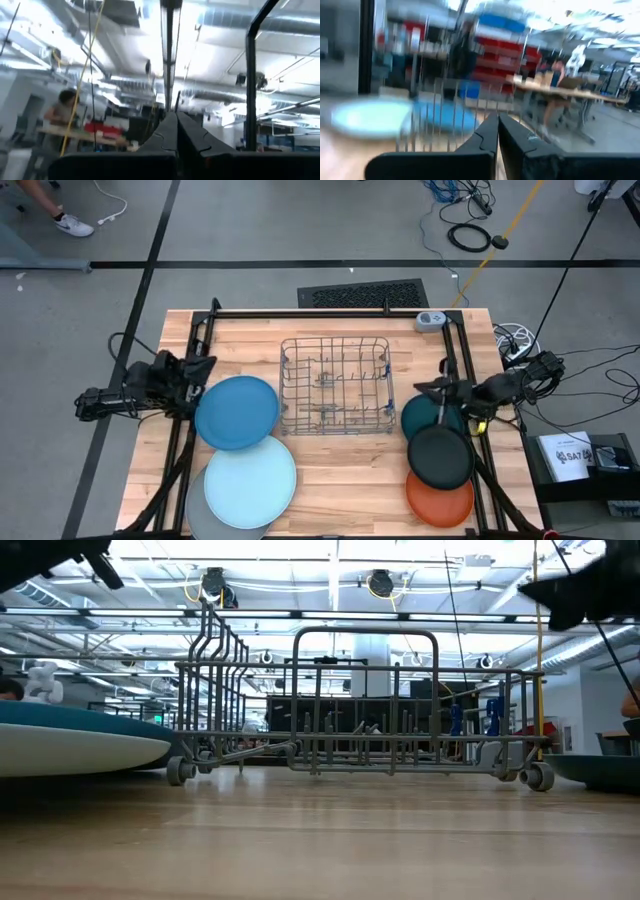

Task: Sort dishes
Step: Put the blue plate into the dish rack

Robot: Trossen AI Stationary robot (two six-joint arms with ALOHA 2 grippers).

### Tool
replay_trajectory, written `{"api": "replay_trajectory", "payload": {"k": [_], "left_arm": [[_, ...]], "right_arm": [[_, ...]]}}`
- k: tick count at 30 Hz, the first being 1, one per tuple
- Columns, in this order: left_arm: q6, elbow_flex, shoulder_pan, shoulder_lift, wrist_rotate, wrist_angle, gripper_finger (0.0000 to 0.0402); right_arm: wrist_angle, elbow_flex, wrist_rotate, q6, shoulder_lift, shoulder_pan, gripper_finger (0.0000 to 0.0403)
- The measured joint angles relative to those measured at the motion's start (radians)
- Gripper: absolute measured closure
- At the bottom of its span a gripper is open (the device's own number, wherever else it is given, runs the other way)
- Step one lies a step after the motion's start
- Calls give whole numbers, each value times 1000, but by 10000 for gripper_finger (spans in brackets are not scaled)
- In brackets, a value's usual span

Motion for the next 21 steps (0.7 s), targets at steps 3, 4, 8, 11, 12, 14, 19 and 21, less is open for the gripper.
{"api": "replay_trajectory", "payload": {"k": [3, 4, 8, 11, 12, 14, 19, 21], "left_arm": [[26, 0, 0, 8, 21, 40, 401], [22, 1, 0, 11, 19, 59, 401], [-98, 44, 0, 29, -28, 72, 388], [-106, 102, -6, 68, -11, 14, 346], [-105, 122, -10, 86, -1, -17, 326], [-91, 171, -22, 144, 14, -65, 282], [76, 341, -50, 337, 61, -304, 187], [139, 451, -58, 413, 81, -475, 172]], "right_arm": [[205, 0, 0, -21, 0, 0, 394], [282, 0, 0, -44, 0, 0, 394], [526, 1, -1, -98, 0, 0, 394], [592, 1, -1, -102, 0, 0, 394], [592, 1, -2, -104, 0, 0, 394], [591, 1, -5, -104, 0, 0, 394], [618, 1, -155, -102, 6, 0, 394], [657, 1, -208, -125, 19, 0, 394]]}}
